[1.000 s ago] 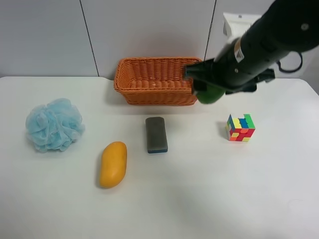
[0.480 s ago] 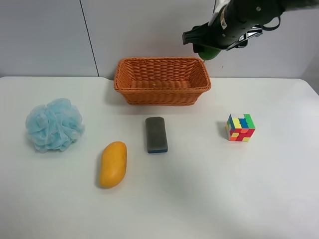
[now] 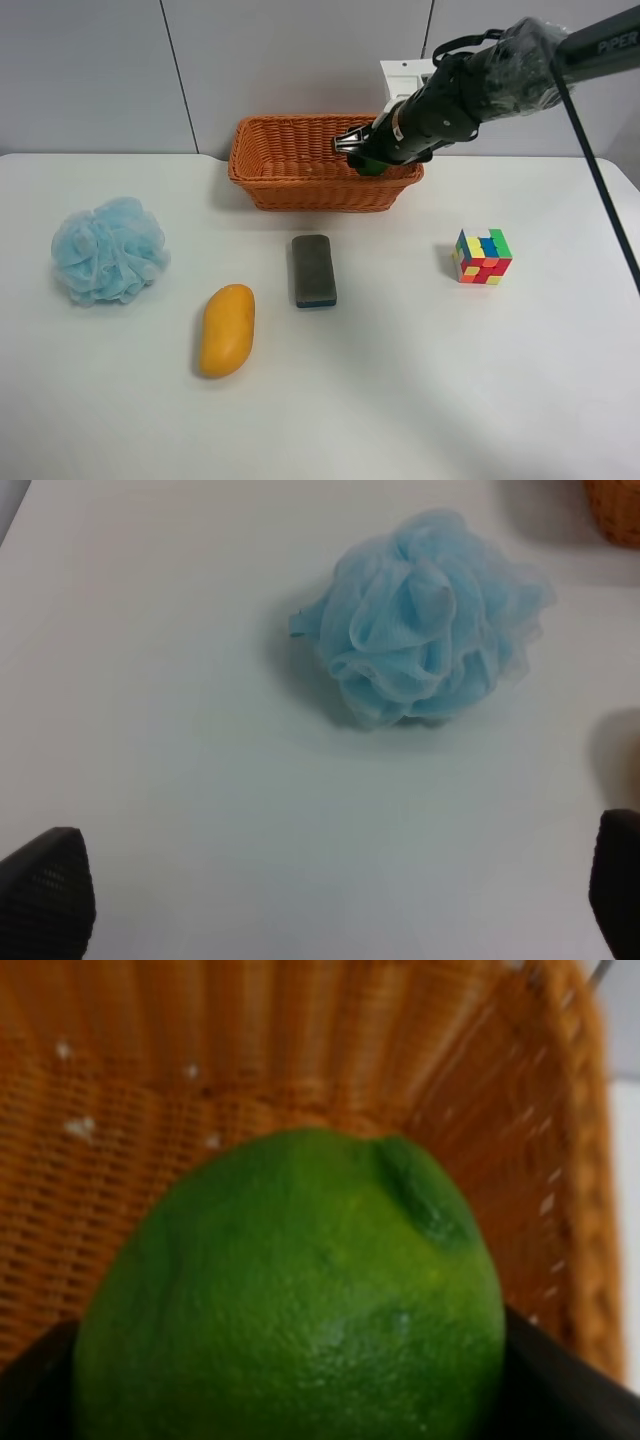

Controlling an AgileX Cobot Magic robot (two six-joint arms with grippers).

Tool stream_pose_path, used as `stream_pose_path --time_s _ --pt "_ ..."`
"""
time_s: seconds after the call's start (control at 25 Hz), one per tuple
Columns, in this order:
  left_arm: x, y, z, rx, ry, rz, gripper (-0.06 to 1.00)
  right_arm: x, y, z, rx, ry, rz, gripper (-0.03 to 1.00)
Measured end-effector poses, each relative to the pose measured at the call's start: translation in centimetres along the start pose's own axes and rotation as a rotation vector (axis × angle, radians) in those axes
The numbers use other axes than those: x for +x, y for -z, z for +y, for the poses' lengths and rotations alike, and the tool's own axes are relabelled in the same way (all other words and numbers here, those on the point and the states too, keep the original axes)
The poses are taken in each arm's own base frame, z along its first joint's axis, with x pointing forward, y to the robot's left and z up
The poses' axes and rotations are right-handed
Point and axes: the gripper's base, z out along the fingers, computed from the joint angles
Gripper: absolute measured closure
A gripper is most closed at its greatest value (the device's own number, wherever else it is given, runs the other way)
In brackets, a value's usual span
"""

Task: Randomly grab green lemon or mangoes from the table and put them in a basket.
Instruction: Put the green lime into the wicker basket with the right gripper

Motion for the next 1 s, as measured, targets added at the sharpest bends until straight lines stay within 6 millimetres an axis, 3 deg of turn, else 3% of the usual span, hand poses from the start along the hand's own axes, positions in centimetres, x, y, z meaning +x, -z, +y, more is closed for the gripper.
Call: stream_pose_path --time_s 0.16,0.64,0.8,1.0 --pt "0.00 0.00 0.00 0.000 0.000 0.000 -0.05 0.77 -1.03 -0.28 0.007 -0.022 0.023 0.27" --pt "0.00 0.00 0.00 0.000 0.000 0.000 -0.05 0.20 -0.98 -0.22 0.005 -0.017 0.007 0.27" --pt "0.00 0.00 0.00 0.000 0.000 0.000 -0.05 0.07 -0.96 -0.18 0.002 -0.014 0.001 0.04" --pt "0.00 0.00 0.00 0.000 0.000 0.000 -0.05 0.03 -0.95 -0.18 0.003 -0.008 -0.001 -0.02"
